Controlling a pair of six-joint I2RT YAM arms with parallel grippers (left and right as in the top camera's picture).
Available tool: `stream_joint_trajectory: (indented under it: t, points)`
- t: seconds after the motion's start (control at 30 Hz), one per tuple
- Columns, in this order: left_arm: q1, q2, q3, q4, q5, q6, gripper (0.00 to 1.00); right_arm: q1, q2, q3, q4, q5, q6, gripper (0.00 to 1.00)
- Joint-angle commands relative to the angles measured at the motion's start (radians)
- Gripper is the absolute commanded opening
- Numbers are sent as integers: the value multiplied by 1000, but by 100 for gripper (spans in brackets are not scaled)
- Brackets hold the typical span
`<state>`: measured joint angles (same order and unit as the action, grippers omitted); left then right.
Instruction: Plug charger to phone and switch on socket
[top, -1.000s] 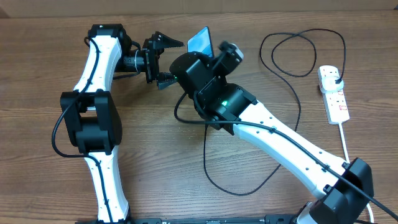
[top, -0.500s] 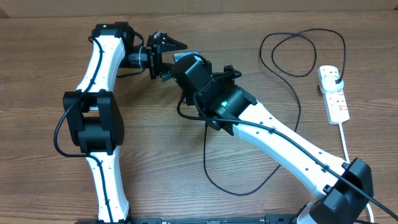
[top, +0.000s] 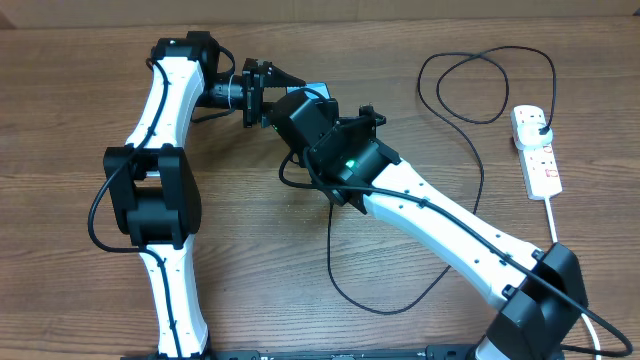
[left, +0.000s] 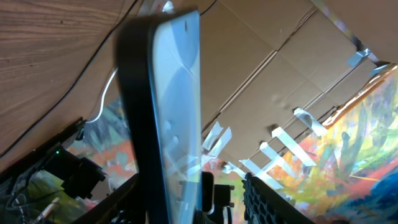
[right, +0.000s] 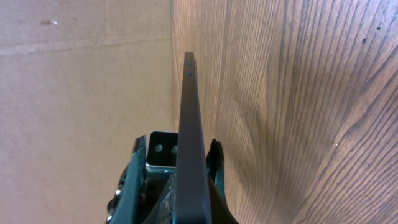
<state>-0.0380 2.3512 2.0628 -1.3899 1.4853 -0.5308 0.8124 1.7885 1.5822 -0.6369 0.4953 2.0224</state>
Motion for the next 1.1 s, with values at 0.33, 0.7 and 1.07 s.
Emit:
stream_joint_trajectory:
  t: [0.33,0.7,1.07]
  points:
    - [-3,-8,21,0,24,-54,35,5,-10,23,50,35,98,4]
    - [-5,-8,21,0,34,-105,28,6,-10,23,61,16,98,4]
    - [-8,-8,21,0,34,-151,18,6,-10,23,63,-19,98,6]
